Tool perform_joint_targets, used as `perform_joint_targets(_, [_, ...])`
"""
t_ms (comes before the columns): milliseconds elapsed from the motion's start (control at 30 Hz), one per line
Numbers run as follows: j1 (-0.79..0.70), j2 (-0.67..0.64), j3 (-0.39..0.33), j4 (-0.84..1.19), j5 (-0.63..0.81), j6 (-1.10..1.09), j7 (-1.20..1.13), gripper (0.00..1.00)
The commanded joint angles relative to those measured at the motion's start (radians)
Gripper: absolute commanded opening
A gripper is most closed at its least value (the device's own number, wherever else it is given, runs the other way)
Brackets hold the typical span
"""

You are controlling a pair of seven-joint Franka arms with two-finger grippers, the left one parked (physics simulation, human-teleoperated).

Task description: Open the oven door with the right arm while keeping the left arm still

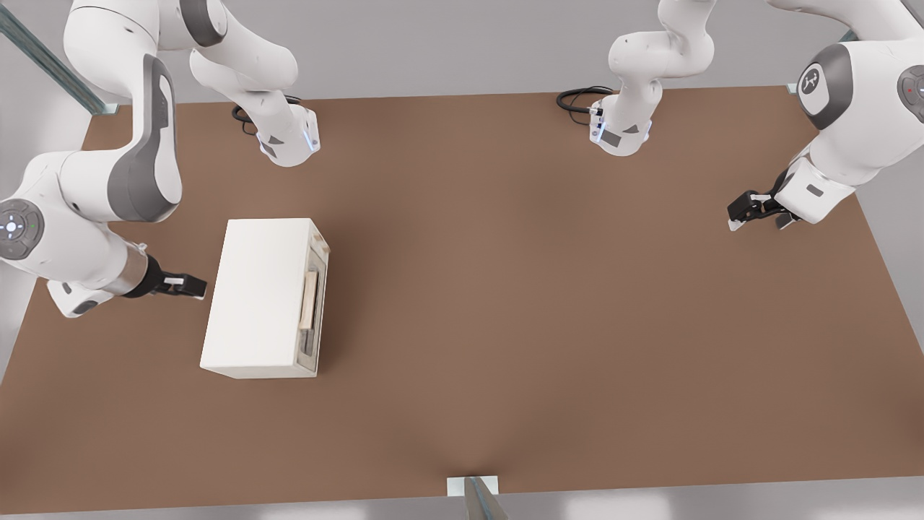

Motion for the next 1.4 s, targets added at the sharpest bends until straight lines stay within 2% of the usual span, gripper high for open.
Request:
perform_joint_targets(0, [0.001,-0.001,0.0,0.001,0.001,-0.018,-0.161,1.0])
perform_joint_targets(100, [0.018,0.005,0.005,-0.001,0.001,-0.021,-0.159,1.0])
perform_joint_targets(167, [0.087,0.039,0.005,-0.007,-0.104,-0.015,-0.13,1.0])
perform_joint_targets(267, [0.262,0.085,0.005,-0.085,-0.289,0.039,0.256,1.0])
perform_joint_targets(300, [0.296,0.085,0.007,-0.125,-0.326,0.059,0.367,0.95])
perform_joint_targets(333, [0.317,0.085,0.011,-0.156,-0.352,0.062,0.439,0.75])
perform_joint_targets(400, [0.346,0.085,0.033,-0.208,-0.387,0.091,0.583,0.44])
perform_joint_targets(467, [0.385,0.112,0.065,-0.22,-0.422,0.093,0.729,0.36])
perform_joint_targets(567, [0.434,0.138,0.066,-0.22,-0.422,0.107,0.806,0.26])
perform_joint_targets(633, [0.447,0.152,0.068,-0.22,-0.422,0.105,0.818,0.13])
perform_joint_targets(867, [0.449,0.2,0.065,-0.22,-0.462,0.1,0.859,0.13])
perform_joint_targets(1367, [0.444,0.212,0.06,-0.219,-0.5,0.09,0.802,0.13])
